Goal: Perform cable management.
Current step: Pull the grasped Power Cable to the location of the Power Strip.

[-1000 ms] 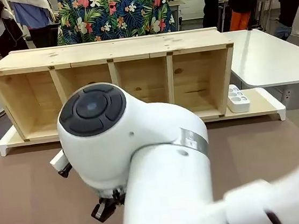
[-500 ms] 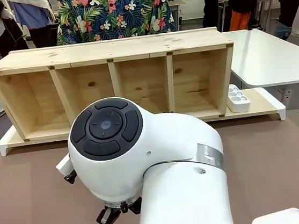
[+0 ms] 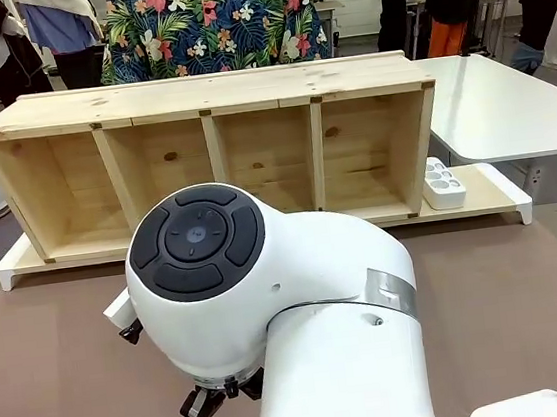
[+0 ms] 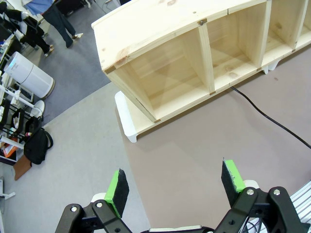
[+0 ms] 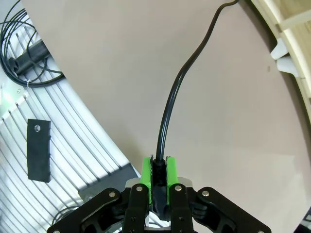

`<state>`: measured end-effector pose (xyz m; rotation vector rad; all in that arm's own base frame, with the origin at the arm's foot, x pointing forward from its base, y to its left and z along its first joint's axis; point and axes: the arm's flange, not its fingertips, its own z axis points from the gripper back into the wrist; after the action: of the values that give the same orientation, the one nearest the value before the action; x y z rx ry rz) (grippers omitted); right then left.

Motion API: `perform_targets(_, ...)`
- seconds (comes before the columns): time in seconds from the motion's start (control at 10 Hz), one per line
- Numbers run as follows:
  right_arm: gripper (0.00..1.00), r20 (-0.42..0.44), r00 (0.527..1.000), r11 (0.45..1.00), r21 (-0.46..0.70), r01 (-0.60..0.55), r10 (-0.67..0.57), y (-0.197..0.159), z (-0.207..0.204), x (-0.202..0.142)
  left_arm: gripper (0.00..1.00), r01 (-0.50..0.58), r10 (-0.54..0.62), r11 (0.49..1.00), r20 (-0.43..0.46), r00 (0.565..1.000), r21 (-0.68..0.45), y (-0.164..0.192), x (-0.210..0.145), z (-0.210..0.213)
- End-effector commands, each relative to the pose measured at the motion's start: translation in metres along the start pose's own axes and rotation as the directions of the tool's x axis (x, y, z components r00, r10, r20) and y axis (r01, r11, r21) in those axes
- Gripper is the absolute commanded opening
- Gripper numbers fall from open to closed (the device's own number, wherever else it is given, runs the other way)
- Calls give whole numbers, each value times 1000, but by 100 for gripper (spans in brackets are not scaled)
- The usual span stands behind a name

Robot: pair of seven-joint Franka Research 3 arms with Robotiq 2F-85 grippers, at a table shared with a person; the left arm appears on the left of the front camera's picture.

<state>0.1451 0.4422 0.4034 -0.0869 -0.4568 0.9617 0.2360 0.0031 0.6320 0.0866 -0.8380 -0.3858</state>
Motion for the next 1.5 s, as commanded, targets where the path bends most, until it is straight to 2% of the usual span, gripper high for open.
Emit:
perform_targets(0.0, 15, 0, 1000, 1000, 0, 0, 0, 0, 0, 0, 100, -15, 15, 1000, 10, 1000, 5, 0, 3, -2)
perform_targets(0.2, 15, 6, 993, 993, 12, 117, -117, -32, 16, -34, 100, -15, 15, 1000, 10, 1000, 5, 0, 3, -2)
perform_targets(0.6, 15, 36, 950, 950, 8, 311, -311, -89, 41, -98, 100, -15, 15, 1000, 10, 1000, 5, 0, 3, -2)
perform_targets(1.1, 15, 90, 844, 849, 35, 527, -528, -143, 56, -155, 100, -15, 15, 1000, 10, 1000, 5, 0, 3, -2)
perform_targets(1.4, 15, 123, 760, 767, 25, 641, -639, -169, 69, -188, 100, -15, 15, 1000, 10, 1000, 5, 0, 3, -2)
